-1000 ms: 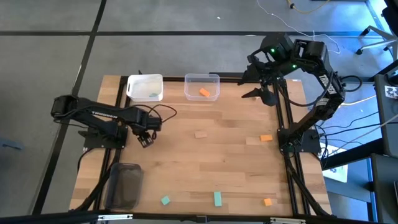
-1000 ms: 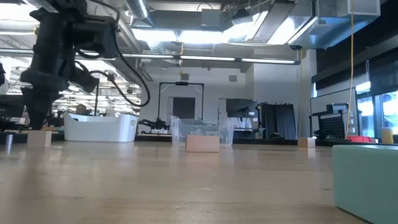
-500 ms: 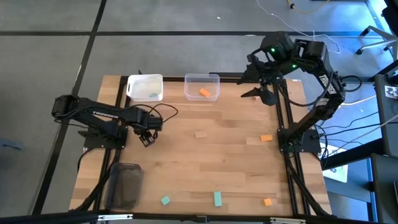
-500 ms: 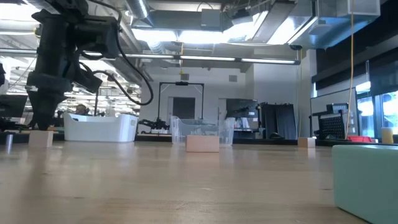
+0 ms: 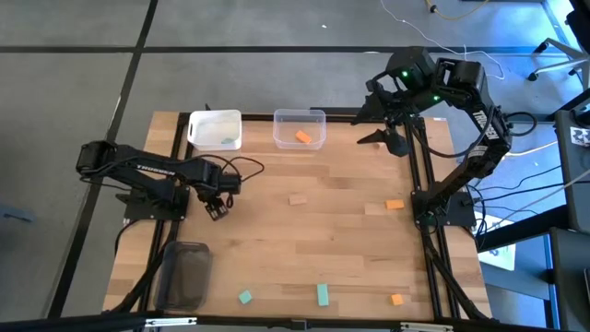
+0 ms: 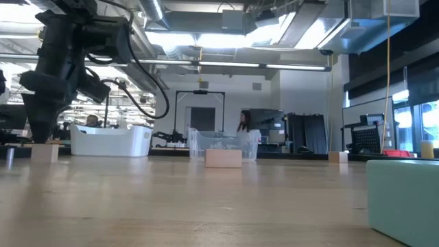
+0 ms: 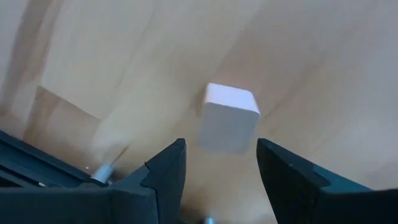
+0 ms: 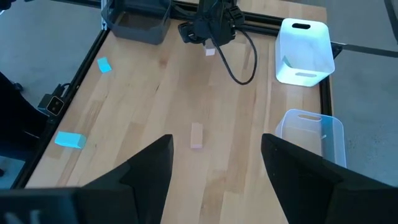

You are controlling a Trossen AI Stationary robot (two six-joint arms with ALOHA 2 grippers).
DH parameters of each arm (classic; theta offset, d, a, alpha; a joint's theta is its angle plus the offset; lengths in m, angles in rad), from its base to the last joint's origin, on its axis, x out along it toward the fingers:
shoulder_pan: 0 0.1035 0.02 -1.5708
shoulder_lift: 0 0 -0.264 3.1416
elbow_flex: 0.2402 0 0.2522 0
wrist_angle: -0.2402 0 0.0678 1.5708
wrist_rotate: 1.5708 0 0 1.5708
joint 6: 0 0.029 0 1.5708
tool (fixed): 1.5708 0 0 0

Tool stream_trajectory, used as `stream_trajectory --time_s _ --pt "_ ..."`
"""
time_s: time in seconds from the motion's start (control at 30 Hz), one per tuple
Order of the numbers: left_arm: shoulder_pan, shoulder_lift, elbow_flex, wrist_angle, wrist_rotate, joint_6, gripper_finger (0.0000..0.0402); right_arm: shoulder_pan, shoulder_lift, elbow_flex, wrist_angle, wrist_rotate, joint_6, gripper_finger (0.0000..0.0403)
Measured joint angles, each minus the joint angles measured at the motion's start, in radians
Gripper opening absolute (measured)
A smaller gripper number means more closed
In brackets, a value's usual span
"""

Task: Sort & place blocks by color
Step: Put the bottom left brown block into the black bin

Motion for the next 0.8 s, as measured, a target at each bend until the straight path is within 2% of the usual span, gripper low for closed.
stream_trajectory --time_s 0.3,0.8 --pt "0.000 0.000 0.038 0.000 -0.044 0.054 0.0188 0.000 0.000 0.000 0.027 0.000 0.000 0.0245" --pt "-0.005 0.118 0.037 0.023 -0.048 0.083 0.0188 0.000 0.000 0.000 0.027 0.000 0.000 0.0245"
